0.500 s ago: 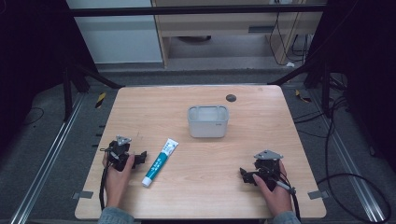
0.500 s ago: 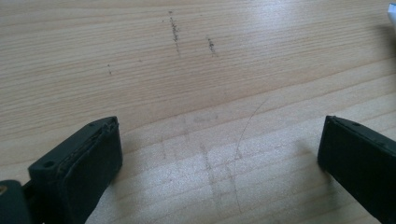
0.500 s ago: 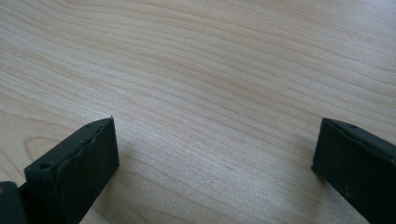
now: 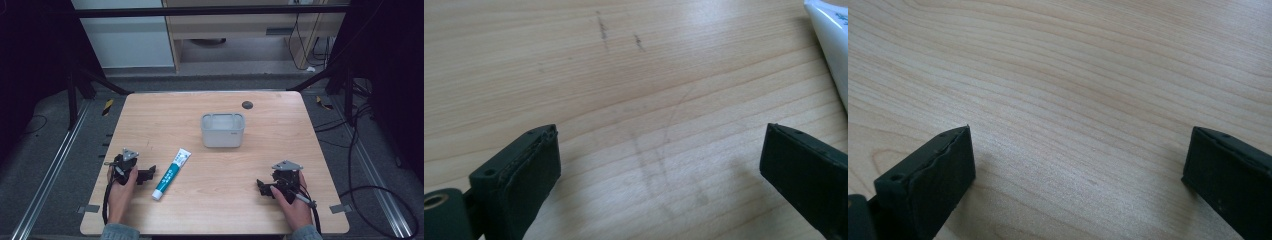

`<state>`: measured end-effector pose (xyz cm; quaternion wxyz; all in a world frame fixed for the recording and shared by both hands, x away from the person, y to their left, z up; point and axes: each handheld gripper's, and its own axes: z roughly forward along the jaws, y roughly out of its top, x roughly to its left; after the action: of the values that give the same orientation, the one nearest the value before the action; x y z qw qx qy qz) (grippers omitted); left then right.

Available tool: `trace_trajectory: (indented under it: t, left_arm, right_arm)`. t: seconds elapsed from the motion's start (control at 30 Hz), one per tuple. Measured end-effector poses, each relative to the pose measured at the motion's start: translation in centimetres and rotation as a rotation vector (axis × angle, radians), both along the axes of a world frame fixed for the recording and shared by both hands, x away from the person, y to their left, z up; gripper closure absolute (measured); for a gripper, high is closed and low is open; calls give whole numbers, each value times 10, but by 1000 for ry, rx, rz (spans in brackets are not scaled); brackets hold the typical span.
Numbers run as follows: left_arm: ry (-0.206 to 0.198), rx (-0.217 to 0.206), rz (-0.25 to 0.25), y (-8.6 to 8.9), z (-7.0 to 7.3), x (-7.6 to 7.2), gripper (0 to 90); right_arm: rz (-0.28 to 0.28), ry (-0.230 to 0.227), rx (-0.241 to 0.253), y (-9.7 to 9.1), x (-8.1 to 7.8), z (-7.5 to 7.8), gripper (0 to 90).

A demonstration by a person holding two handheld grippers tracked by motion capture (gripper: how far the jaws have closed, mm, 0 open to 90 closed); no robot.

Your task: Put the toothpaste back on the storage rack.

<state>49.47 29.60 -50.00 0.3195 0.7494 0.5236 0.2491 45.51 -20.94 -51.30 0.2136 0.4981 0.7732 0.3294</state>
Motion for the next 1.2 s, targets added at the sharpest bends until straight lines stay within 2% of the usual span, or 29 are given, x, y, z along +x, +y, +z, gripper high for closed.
trace_trajectory:
  t: [0.1,0.13,0.23,0.27,0.4,0.6,0.67,0.73,0.8,0.87,1.0,1.07,1.2]
  left_arm:
    - [-35,-43,17,5,7,-7,22]
    - [-37,-42,13,6,9,-10,21]
    - [-48,3,-5,10,14,-17,30]
    - [-57,6,-3,12,17,-19,31]
    - [-83,-57,16,21,26,-31,40]
    - [-84,-8,-7,18,35,-43,26]
    - [-70,32,-4,19,35,-48,25]
    - [-55,37,0,18,35,-52,26]
    - [-61,35,1,16,36,-54,28]
    - [-69,24,-18,7,39,-55,27]
    - [-73,36,-26,-1,43,-55,31]
    - [-73,54,-66,-9,44,-56,32]
    - [-76,49,-87,-15,45,-59,34]
  right_arm:
    - [0,-2,-2,0,1,0,4]
    - [0,-3,-2,0,1,0,4]
    - [-2,-2,0,0,1,0,5]
    - [-2,-2,0,0,1,0,6]
    - [-2,-2,1,0,1,0,5]
    - [0,-3,-2,0,1,0,3]
    - [1,0,2,0,0,0,3]
    - [-5,0,2,0,0,0,4]
    - [-6,0,2,1,0,0,4]
    - [-5,0,2,1,0,0,4]
    - [-5,0,1,0,0,0,4]
    - [3,-1,-1,0,0,0,5]
    - [10,9,13,-1,0,1,8]
